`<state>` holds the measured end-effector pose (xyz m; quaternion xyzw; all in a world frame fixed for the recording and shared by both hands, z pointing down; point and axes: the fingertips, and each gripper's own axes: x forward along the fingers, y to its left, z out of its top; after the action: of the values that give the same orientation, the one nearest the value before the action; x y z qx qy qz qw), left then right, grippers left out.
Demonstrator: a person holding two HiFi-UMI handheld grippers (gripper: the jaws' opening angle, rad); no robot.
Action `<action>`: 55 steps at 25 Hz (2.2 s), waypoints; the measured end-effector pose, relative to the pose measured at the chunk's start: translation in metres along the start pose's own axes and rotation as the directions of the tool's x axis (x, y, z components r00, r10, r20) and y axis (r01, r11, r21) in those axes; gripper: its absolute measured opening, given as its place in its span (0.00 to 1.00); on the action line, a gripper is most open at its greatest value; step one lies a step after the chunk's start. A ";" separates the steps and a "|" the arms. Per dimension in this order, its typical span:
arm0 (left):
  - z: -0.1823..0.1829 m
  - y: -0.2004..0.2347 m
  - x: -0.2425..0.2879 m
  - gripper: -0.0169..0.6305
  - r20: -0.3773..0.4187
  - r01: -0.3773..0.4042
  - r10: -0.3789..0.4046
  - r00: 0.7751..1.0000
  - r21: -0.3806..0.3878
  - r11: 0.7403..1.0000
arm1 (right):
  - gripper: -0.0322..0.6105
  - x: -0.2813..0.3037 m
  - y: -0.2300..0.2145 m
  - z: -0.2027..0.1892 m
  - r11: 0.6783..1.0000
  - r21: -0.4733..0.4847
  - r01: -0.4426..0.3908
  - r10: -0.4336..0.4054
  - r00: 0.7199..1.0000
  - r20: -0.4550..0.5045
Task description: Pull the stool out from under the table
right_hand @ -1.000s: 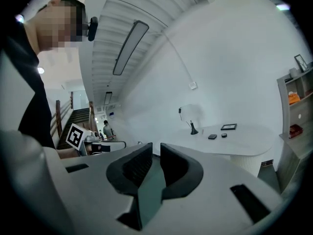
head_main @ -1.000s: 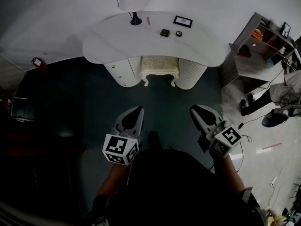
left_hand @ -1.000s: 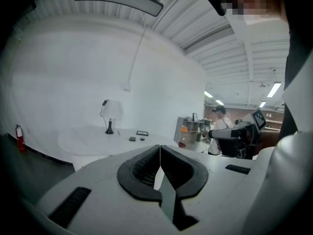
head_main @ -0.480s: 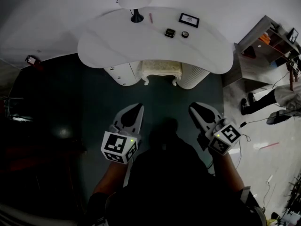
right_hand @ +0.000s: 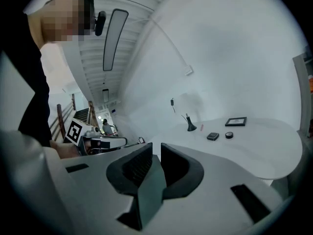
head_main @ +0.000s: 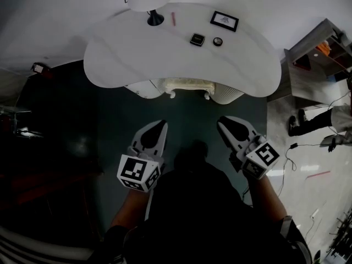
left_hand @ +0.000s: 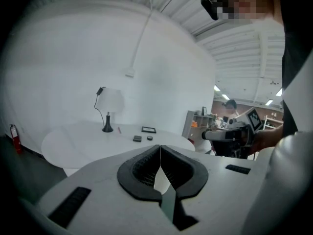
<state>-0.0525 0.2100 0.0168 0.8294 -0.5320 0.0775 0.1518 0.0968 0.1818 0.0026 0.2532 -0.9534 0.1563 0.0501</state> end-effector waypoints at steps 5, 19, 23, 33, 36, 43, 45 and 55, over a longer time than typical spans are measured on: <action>-0.006 0.025 0.045 0.05 0.004 -0.057 0.057 0.998 0.004 0.998 | 0.08 0.016 -0.043 -0.016 0.999 0.012 -0.038 0.038 0.998 -0.039; -0.112 0.098 0.131 0.05 -0.052 0.032 -0.031 0.998 0.019 0.999 | 0.08 0.097 -0.110 -0.105 1.000 0.021 0.022 -0.021 0.999 -0.038; -0.172 0.131 0.169 0.05 -0.063 0.005 0.002 0.998 0.114 0.994 | 0.08 0.115 -0.145 -0.161 0.999 -0.005 0.039 -0.039 0.999 -0.031; -0.298 0.198 0.270 0.19 -0.011 -0.011 0.012 1.000 0.094 0.996 | 0.18 0.156 -0.271 -0.318 0.989 0.056 0.135 -0.135 0.991 -0.012; -0.336 0.215 0.293 0.25 -0.020 -0.004 0.006 1.000 0.106 0.994 | 0.23 0.172 -0.299 -0.355 0.990 0.032 0.141 -0.140 0.990 -0.018; -0.424 0.268 0.348 0.41 -0.032 -0.043 0.046 0.998 0.085 0.996 | 0.35 0.197 -0.366 -0.428 0.982 -0.017 0.186 -0.186 0.982 -0.030; -0.444 0.279 0.361 0.43 -0.037 -0.044 0.047 0.998 0.077 0.996 | 0.37 0.201 -0.380 -0.445 0.979 -0.024 0.200 -0.201 0.979 -0.040; -0.491 0.326 0.397 0.53 -0.060 -0.052 0.059 0.996 0.108 0.993 | 0.43 0.205 -0.436 -0.503 0.945 -0.083 0.315 -0.322 0.942 -0.091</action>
<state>-0.1641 -0.0936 0.6494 0.8183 -0.5450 0.1358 0.1221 0.1443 -0.1102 0.6328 0.3940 -0.9006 0.1270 0.1326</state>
